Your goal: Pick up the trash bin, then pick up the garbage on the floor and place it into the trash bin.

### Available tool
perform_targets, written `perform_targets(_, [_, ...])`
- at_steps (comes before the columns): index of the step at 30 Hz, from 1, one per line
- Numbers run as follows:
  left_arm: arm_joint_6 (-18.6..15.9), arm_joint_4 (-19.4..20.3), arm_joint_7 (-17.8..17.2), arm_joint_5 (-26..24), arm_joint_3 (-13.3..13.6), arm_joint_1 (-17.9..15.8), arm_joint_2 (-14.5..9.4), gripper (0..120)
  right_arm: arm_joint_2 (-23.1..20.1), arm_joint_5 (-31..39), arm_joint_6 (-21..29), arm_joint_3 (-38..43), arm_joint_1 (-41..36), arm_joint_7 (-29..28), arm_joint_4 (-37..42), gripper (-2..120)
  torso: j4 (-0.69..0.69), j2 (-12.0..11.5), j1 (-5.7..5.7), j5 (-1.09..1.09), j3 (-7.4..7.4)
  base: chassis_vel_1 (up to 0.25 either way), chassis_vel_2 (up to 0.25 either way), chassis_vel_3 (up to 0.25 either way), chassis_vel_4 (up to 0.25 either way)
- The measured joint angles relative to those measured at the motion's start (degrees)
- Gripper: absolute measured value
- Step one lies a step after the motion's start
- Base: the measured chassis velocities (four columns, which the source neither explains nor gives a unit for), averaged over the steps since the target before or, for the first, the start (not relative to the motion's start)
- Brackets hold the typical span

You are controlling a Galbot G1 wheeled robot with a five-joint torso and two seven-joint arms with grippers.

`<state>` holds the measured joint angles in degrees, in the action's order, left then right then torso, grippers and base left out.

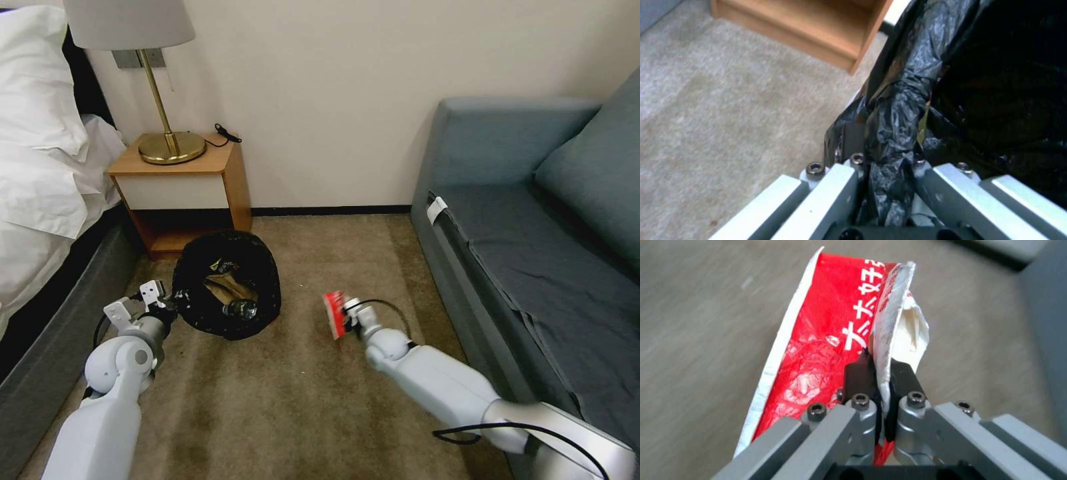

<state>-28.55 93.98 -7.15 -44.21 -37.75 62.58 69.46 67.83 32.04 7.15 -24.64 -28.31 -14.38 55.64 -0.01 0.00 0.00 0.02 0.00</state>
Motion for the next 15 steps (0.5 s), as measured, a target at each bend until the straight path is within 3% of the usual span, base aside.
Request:
perform_targets(6, [0.0,-1.4,0.0,1.5,1.3,0.1,0.2,1,-2.0,-4.5,-3.2,5.2,1.8,0.1,2.2,0,0.0,0.0,0.0,-0.01,0.0,0.0,0.0,0.0,0.0])
perform_targets(11, [-1.1,-0.4,-0.5,1.4,2.3,1.3,0.9,1,-3.4,-10.7,-11.8,9.5,4.5,4.0,5.3,0,0.02,0.0,0.0,-0.01,0.0,0.0,0.0,0.0,0.0])
perform_targets(14, [-2.0,0.6,-1.5,0.1,2.8,1.7,0.8,1,-4.8,-9.4,-12.5,9.6,5.3,4.7,8.8,0,0.03,0.0,0.0,0.0,0.0,0.0,0.0,0.0,0.0])
perform_targets(15, [-2.9,1.7,-2.8,-1.5,3.3,2.1,0.5,1,-6.6,-6.8,-12.5,9.3,6.0,4.9,13.4,0,0.01,0.0,0.0,-0.03,0.0,0.0,0.0,0.0,0.0])
